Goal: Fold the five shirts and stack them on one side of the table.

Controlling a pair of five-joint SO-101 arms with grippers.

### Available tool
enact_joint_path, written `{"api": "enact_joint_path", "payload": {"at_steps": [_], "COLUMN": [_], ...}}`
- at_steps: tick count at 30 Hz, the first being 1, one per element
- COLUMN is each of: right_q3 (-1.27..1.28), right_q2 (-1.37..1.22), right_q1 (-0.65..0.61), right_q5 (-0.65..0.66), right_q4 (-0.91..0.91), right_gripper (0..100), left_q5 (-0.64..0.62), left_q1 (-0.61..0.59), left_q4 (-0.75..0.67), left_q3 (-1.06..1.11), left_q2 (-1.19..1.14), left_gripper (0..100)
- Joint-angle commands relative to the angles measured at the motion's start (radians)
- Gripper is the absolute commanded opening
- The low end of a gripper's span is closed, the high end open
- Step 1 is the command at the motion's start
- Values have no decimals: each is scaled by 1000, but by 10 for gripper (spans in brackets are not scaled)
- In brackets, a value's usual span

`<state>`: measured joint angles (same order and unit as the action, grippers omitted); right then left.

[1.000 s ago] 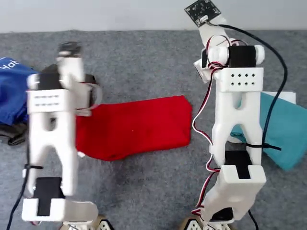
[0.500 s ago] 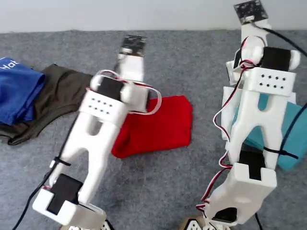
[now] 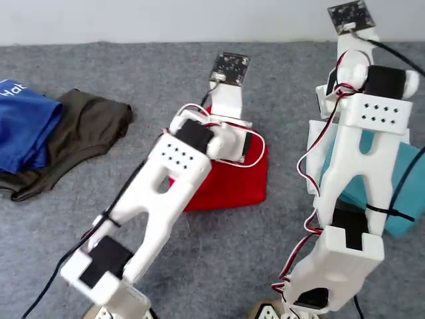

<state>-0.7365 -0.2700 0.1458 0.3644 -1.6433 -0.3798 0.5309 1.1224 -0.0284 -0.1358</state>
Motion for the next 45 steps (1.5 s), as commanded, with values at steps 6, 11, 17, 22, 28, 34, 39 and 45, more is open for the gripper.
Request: {"api": "enact_joint_path", "payload": {"at_steps": [6,11,17,22,28,34,39,45], "right_q3": [-41,-41,-46,-46,-43,-48,-87,-130], "right_q2": [64,64,61,56,35,-150,-234,-377], "right_q1": [8,8,4,-19,-168,-358,-490,-545], "right_q5": [-12,-11,-6,-5,-3,-9,-8,-9], "right_q4": [13,13,15,15,15,47,58,54], "right_gripper": [19,19,19,19,19,19,19,18], "left_q5": [-9,-9,-6,-3,-2,51,57,57], "left_q1": [55,72,49,-109,-353,-462,-517,-511], "left_q4": [57,135,315,459,569,632,632,526], "left_q3": [-232,-369,-613,-961,-1119,-1035,-878,-552], "left_q2": [-170,-270,-327,-331,-373,-466,-466,-316], "left_gripper": [12,66,264,244,43,12,12,10]}}
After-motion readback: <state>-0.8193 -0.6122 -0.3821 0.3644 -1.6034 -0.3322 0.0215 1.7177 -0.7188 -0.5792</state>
